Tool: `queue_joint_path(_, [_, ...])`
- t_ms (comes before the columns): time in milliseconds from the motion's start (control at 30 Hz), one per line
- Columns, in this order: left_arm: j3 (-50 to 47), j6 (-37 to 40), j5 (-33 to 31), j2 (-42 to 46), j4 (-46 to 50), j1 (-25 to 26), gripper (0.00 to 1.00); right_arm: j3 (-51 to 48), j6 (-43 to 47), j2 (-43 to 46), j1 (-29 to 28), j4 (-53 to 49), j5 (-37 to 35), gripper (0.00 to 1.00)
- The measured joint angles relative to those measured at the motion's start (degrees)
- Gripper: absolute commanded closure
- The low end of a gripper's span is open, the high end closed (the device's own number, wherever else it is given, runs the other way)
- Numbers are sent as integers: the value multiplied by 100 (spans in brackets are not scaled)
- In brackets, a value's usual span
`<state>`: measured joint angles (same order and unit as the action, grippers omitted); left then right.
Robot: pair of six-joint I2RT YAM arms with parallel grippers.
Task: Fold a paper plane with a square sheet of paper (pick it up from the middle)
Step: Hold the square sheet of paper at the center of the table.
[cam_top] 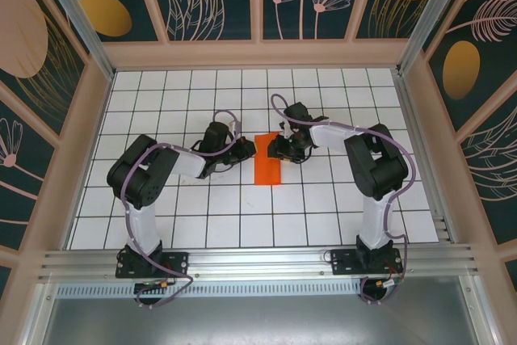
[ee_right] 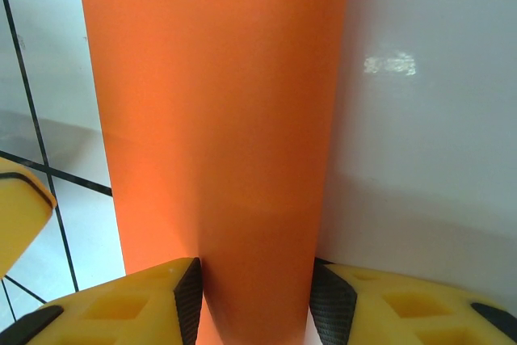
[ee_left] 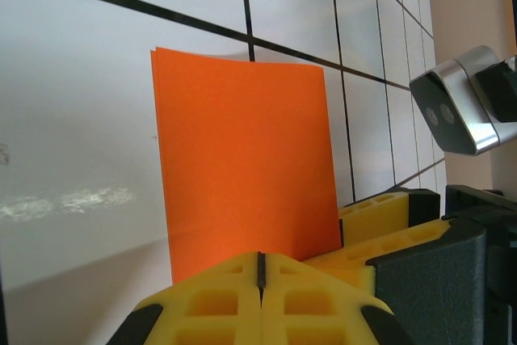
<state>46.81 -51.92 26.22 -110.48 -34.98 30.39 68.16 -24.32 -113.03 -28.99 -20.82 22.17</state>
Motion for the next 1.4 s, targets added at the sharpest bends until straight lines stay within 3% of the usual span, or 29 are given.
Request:
queue_joint_path(867, [514,155,79,-361,763,129,100,-2,2,-2,-15,2,-31,52])
queue_joint_path(1400, [1163,350,-114,-452,2026,155,100,-2,-17,11,-37,2,-79,52])
